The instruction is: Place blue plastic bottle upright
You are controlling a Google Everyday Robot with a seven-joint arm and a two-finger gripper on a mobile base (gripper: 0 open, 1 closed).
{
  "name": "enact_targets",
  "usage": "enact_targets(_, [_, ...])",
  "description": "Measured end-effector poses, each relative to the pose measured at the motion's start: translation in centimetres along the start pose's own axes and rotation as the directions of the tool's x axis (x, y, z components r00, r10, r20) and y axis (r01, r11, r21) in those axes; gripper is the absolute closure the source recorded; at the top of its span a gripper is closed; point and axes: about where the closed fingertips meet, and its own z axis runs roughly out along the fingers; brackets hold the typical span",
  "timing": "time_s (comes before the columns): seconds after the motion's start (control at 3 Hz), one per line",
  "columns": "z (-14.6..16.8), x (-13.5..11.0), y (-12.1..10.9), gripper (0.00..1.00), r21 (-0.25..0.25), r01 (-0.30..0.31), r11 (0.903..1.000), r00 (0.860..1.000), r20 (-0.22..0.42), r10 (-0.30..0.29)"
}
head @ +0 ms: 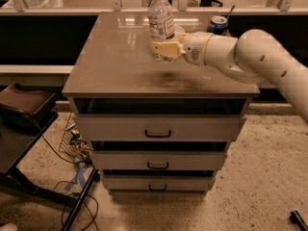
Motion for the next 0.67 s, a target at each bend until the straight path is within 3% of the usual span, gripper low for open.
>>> enact_targets(0.33, [1.42, -0.63, 2.41, 1.0, -0.06, 0.041, 0.9973, 0.993, 0.112, -0.035])
enact_targets(0.67, [1.55, -0.19, 2.47, 1.0, -0.05, 0.029, 0.9983, 0.994, 0.107, -0.024])
